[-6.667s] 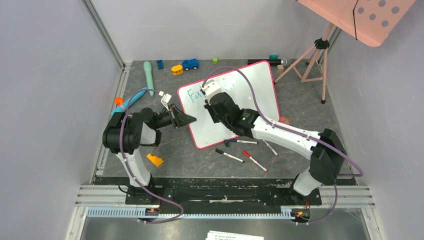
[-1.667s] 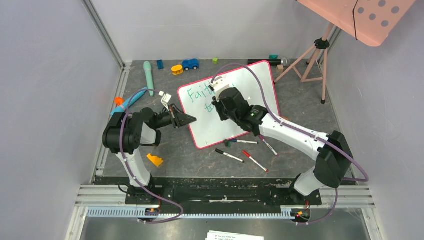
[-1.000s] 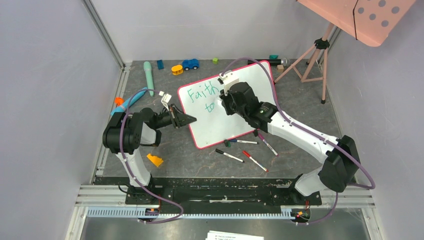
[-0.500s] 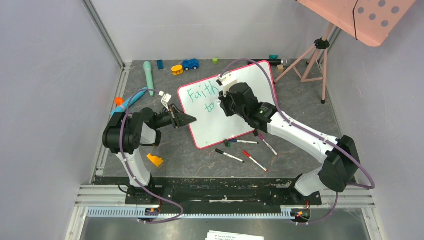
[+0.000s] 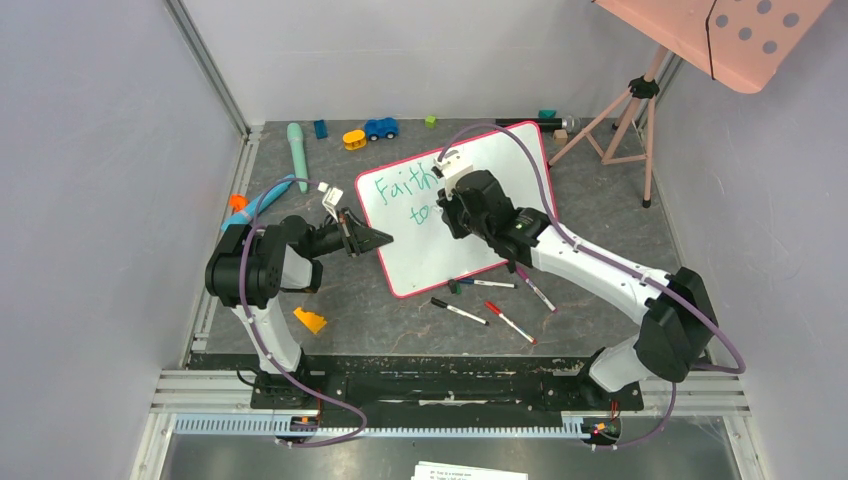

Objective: Write a sentence on the whiteboard

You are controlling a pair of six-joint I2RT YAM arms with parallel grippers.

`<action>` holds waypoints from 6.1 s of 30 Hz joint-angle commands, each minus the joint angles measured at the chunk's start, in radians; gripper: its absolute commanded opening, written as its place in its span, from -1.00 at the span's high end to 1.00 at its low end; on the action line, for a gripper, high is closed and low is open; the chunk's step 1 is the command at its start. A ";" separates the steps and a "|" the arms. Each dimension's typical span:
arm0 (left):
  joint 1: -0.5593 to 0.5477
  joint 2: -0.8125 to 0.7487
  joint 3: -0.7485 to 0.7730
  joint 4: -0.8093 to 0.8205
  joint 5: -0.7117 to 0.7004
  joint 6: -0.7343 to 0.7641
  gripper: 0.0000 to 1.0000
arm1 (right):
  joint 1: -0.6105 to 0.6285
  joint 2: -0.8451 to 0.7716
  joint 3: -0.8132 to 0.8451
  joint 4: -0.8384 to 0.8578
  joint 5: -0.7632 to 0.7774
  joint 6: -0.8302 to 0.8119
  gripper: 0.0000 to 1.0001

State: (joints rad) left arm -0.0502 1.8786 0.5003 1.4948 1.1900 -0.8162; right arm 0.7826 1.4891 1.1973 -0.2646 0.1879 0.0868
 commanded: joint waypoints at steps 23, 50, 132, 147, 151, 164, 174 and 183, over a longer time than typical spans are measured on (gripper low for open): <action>-0.027 0.015 -0.009 0.062 0.115 0.122 0.96 | 0.000 0.003 -0.062 0.030 0.008 0.026 1.00; -0.027 0.014 -0.009 0.062 0.114 0.122 0.96 | -0.012 0.048 0.030 0.024 0.032 -0.004 1.00; -0.026 0.014 -0.010 0.062 0.112 0.122 0.96 | -0.043 0.034 0.027 0.014 0.004 0.011 1.00; -0.026 0.013 -0.011 0.062 0.114 0.123 0.96 | -0.042 -0.037 -0.117 0.038 -0.046 0.064 1.00; -0.027 0.011 -0.011 0.062 0.115 0.123 0.96 | -0.042 -0.034 -0.101 0.042 -0.035 0.062 1.00; -0.027 0.014 -0.008 0.062 0.113 0.120 0.96 | -0.043 0.029 0.027 0.018 -0.007 0.012 1.00; -0.027 0.013 -0.010 0.062 0.115 0.121 0.96 | -0.048 0.041 0.054 0.009 0.014 -0.001 1.00; -0.027 0.012 -0.011 0.062 0.114 0.123 0.96 | -0.055 0.031 0.045 0.004 0.041 -0.001 1.00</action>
State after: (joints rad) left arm -0.0502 1.8786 0.5003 1.4910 1.1873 -0.8173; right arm 0.7540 1.5105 1.2137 -0.2687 0.1520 0.1032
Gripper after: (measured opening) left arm 0.092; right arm 0.121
